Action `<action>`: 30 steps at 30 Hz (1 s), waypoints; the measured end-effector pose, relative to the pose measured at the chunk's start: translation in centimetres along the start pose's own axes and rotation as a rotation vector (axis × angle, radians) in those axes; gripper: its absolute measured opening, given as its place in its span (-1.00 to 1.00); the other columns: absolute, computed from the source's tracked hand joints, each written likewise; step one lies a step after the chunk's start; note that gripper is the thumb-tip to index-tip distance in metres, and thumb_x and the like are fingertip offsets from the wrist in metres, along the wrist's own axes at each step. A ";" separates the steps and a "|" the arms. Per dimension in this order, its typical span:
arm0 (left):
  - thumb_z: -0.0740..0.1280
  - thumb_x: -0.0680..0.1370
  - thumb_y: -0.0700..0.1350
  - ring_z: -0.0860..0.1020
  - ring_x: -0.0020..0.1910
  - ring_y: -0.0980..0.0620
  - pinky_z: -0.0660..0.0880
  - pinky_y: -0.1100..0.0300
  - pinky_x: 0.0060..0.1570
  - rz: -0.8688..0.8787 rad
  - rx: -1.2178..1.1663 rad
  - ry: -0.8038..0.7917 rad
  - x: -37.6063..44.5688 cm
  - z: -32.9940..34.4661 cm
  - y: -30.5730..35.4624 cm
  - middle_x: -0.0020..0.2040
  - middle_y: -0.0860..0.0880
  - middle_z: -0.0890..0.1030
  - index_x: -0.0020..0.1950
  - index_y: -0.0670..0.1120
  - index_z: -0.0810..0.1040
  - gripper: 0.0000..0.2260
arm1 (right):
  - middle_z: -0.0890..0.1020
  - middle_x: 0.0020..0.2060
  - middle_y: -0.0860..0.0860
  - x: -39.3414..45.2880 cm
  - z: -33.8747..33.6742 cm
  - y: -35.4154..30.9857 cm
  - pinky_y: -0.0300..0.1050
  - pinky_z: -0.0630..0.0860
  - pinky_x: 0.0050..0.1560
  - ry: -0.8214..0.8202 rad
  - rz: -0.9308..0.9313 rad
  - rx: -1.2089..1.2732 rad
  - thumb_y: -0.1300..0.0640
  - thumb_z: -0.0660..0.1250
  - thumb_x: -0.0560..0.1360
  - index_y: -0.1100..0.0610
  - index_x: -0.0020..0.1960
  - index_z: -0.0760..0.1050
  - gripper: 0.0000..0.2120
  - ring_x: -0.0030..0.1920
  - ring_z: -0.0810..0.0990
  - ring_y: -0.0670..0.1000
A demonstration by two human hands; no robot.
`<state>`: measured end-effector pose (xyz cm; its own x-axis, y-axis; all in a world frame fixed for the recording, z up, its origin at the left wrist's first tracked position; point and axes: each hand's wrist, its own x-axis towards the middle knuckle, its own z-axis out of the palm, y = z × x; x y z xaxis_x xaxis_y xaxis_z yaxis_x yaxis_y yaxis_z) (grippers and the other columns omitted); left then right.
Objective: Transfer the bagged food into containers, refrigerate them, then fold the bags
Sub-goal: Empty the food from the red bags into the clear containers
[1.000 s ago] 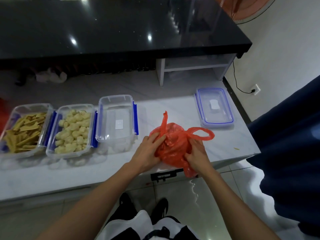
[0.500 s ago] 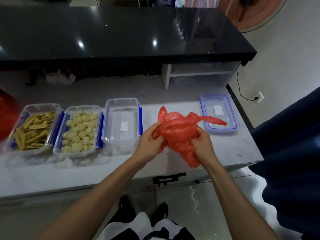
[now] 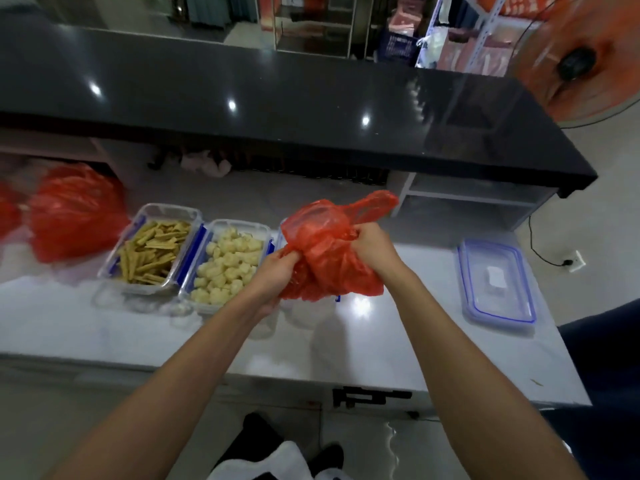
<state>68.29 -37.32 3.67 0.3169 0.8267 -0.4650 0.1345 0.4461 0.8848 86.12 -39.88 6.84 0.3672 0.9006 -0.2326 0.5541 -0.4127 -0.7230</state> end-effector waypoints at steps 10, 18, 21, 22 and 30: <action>0.33 0.50 0.14 0.67 0.02 -0.06 0.58 -0.08 0.18 0.048 0.318 0.086 3.0 -4.1 -0.6 -0.02 -0.03 0.72 -0.01 0.01 0.64 -0.75 | 0.60 0.18 0.27 8.7 5.2 -1.9 -0.02 0.48 0.06 -0.103 0.200 -0.277 0.17 0.24 0.59 0.27 0.22 0.56 -0.72 0.17 0.59 0.29; 0.35 0.56 0.07 0.59 0.04 -0.02 0.56 0.05 0.05 0.545 0.915 0.110 1.8 -6.2 -0.9 0.08 0.01 0.62 0.40 0.03 0.42 -0.57 | 0.66 -0.07 0.17 8.9 6.9 -1.1 -0.04 0.56 -0.06 0.043 0.139 -0.242 0.12 0.40 0.50 0.23 0.03 0.60 -0.81 -0.07 0.63 0.18; 0.36 0.56 0.03 0.42 0.36 -0.05 0.45 -0.03 0.33 0.691 1.024 0.082 2.8 -6.5 -1.7 0.44 -0.05 0.42 0.61 -0.04 0.17 -0.33 | 0.65 -0.07 0.09 6.8 6.5 -1.2 -0.08 0.49 -0.06 0.114 0.047 -0.147 0.15 0.34 0.47 0.14 0.08 0.54 -0.80 -0.05 0.59 0.14; 0.37 0.56 0.00 0.38 0.40 -0.07 0.44 -0.04 0.36 0.750 1.071 0.055 3.2 -6.5 -2.1 0.51 -0.08 0.35 0.64 -0.05 0.08 -0.26 | 0.66 -0.04 0.08 5.9 6.3 -1.2 -0.09 0.47 -0.07 0.132 0.021 -0.124 0.15 0.32 0.48 0.10 0.11 0.53 -0.78 -0.02 0.59 0.14; 0.32 0.48 -0.19 0.42 0.38 -0.14 0.48 -0.05 0.15 0.854 1.442 -0.064 7.8 -7.1 -3.8 0.58 -0.06 0.27 0.56 0.04 0.31 -0.36 | 0.53 0.25 -0.21 -0.4 5.4 1.2 -0.18 0.51 0.21 0.234 -0.113 0.129 0.07 0.41 0.52 -0.12 0.49 0.31 -0.42 0.17 0.55 -0.17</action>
<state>63.61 -30.15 -3.57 0.7790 0.6189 0.1007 0.5967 -0.7810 0.1846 82.60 -39.98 2.55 0.4793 0.8777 -0.0003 0.5072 -0.2772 -0.8160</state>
